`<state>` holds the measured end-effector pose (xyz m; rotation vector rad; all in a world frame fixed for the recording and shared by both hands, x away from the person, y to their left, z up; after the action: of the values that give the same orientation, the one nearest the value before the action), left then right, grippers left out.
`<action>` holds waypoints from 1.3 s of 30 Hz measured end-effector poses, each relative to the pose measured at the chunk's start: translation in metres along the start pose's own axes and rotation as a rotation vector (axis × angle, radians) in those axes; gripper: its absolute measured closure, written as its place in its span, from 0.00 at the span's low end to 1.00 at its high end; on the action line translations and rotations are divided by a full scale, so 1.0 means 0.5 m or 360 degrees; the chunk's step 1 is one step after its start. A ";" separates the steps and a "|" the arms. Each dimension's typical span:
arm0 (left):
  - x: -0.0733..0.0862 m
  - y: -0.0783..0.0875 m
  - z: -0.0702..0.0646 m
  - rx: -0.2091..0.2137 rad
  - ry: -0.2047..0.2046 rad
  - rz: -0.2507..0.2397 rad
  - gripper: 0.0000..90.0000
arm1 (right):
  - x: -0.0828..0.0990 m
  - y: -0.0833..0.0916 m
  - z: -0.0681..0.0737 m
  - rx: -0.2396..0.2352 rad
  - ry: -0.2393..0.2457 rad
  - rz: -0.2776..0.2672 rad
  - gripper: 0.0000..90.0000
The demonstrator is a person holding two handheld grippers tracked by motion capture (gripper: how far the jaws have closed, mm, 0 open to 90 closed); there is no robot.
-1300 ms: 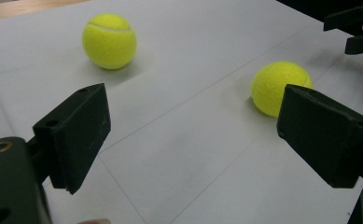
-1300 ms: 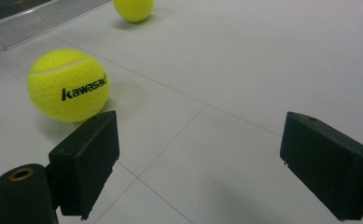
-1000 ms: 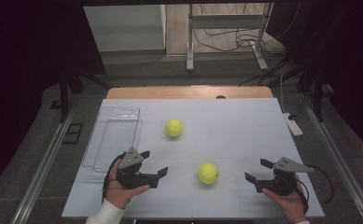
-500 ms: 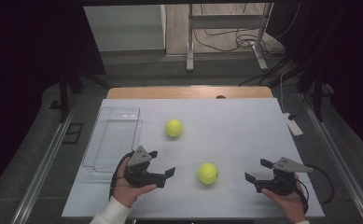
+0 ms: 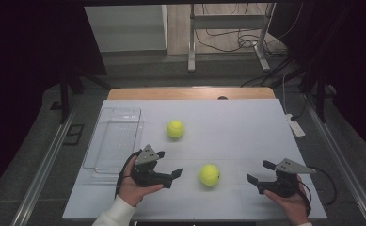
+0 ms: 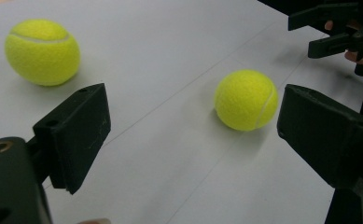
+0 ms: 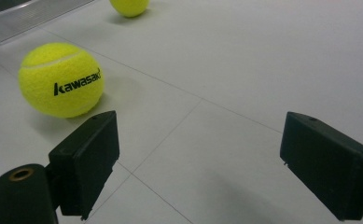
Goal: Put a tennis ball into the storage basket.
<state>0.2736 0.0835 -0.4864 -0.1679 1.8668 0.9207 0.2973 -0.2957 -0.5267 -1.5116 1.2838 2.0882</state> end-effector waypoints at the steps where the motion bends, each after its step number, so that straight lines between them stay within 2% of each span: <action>1: -0.002 -0.002 -0.001 0.0003 -0.0003 0.0005 0.12 | 0.000 0.000 0.000 0.0001 0.0000 0.0001 0.14; 11: -0.003 -0.018 -0.010 0.0027 -0.0016 0.0041 0.12 | 0.000 -0.002 0.000 0.0000 0.0004 0.0006 0.14; 39: -0.014 -0.095 -0.049 0.0176 -0.0041 0.0163 0.11 | 0.002 -0.004 -0.003 0.0010 0.0015 0.0023 0.14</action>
<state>0.2823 0.0323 -0.5004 0.0072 1.9110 0.8824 0.2990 -0.2958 -0.5286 -1.5155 1.3069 2.0865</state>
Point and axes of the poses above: each handheld gripper's, and its own axes: y roughly backward along the jaws, x roughly out of its underside, z roughly to its left, the point moved 4 cm from there along -y, roughly forward along the jaws, and after that the axes turned 2 degrees about x, right-handed, at the moved point
